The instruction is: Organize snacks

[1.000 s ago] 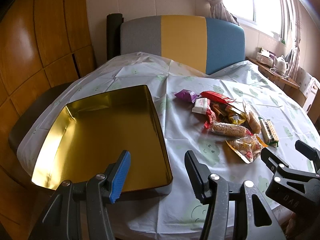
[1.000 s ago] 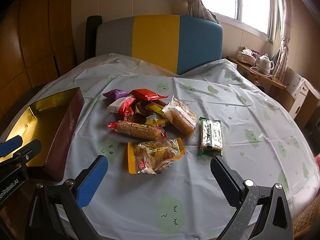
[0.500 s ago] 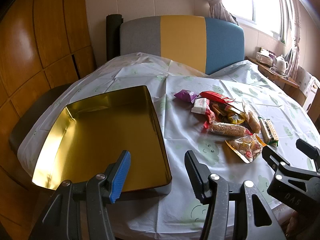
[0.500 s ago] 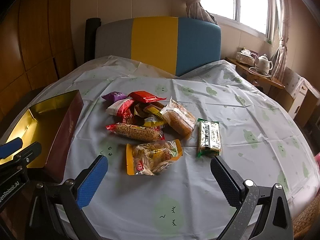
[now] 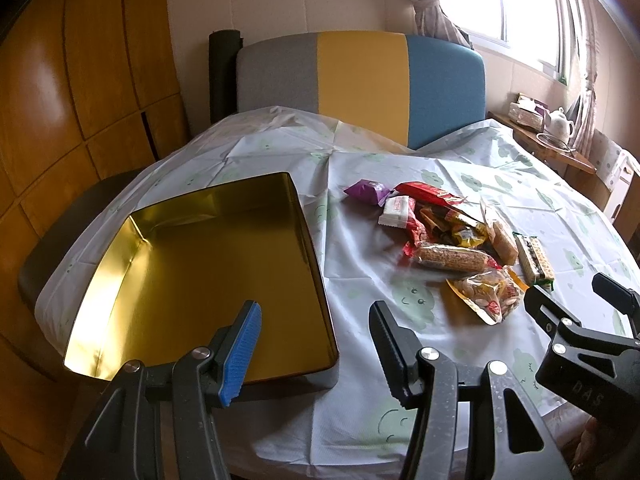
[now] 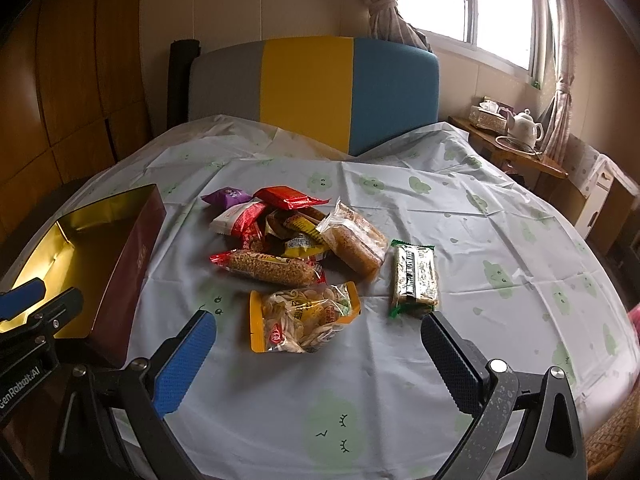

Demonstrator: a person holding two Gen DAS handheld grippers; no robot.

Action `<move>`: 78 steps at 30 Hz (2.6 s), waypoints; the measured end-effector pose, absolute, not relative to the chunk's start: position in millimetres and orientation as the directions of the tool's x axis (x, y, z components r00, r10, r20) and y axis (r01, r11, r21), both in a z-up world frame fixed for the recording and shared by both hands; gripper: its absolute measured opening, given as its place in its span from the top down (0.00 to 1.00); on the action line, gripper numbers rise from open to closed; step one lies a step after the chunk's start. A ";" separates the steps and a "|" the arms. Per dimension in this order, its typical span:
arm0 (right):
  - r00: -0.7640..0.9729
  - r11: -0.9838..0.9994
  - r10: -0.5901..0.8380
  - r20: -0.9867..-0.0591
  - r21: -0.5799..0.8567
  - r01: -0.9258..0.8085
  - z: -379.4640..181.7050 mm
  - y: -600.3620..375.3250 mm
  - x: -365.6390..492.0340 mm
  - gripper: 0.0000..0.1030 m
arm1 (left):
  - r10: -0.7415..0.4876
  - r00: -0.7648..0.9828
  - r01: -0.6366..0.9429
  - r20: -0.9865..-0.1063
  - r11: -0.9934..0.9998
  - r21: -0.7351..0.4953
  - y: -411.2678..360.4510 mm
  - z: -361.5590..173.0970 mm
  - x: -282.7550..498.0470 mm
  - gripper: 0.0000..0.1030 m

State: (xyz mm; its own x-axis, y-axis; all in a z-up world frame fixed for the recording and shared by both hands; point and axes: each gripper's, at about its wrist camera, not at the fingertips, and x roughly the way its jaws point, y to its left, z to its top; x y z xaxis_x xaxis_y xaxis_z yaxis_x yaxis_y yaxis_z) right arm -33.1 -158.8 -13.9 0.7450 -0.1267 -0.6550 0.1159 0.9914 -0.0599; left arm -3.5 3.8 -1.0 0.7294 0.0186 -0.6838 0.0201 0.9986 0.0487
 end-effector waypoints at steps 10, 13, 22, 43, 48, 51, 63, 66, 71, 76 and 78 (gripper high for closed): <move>0.738 0.992 -0.115 -0.665 -0.042 0.117 -10.7 -171.5 -27.5 0.00 | -0.011 0.718 0.053 -0.696 0.998 0.039 -1.9 -3.6 -2.2 0.45; 0.718 0.995 -0.075 -0.692 -0.006 0.098 -5.1 -186.1 -15.6 0.00 | -0.085 0.704 0.104 -0.705 0.994 -0.016 -2.9 -5.0 -0.3 0.45; 0.631 0.995 -0.001 -0.776 0.062 0.078 15.5 -267.2 49.9 0.00 | -0.245 0.621 0.249 -0.744 0.962 -0.110 -26.5 -17.6 0.2 0.38; 0.541 0.958 0.048 -0.840 0.192 0.214 -16.6 -331.2 85.3 0.14 | -0.350 0.344 0.660 -0.871 0.750 -0.041 -136.1 -38.0 68.1 0.40; 0.542 0.941 0.063 -0.838 0.230 0.247 -16.1 -340.3 85.5 0.13 | -0.298 0.300 0.757 -0.906 0.652 0.036 -164.0 -57.7 79.3 0.31; 0.535 0.933 0.079 -0.841 0.252 0.258 -18.0 -343.6 88.7 0.11 | -0.286 0.261 0.779 -0.922 0.626 0.027 -172.8 -68.8 90.5 0.28; 0.454 0.966 0.089 -0.887 0.188 0.177 -39.4 -320.3 98.7 0.25 | -0.375 0.295 0.743 -0.879 0.669 -0.036 -157.0 -67.3 51.7 0.39; 0.399 0.977 0.067 -0.914 0.141 0.159 -52.9 -313.9 102.0 0.33 | -0.409 0.293 0.715 -0.864 0.694 -0.086 -143.5 -64.3 35.9 0.39; 0.329 0.970 0.120 -0.937 0.182 0.164 -75.3 -312.3 107.1 0.28 | -0.485 0.265 0.658 -0.834 0.722 -0.211 -119.1 -56.3 12.9 0.39; 0.315 0.991 0.013 -0.949 0.055 0.125 -84.8 -300.7 108.8 0.39 | -0.557 0.263 0.603 -0.788 0.732 -0.316 -90.4 -41.8 3.2 0.39; 0.315 0.993 -0.031 -0.949 0.006 0.117 -85.7 -296.8 107.5 0.48 | -0.584 0.273 0.579 -0.764 0.734 -0.354 -77.7 -33.5 7.5 0.39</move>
State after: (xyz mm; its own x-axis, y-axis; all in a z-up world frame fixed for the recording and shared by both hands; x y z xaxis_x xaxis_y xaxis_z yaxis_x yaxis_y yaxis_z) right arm 107.5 -296.8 -85.7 0.3148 -0.0310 -0.9486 0.1174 0.9931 0.0065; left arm 7.5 -77.7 -33.5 0.2729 -0.5842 -0.7644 0.5792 0.7342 -0.3544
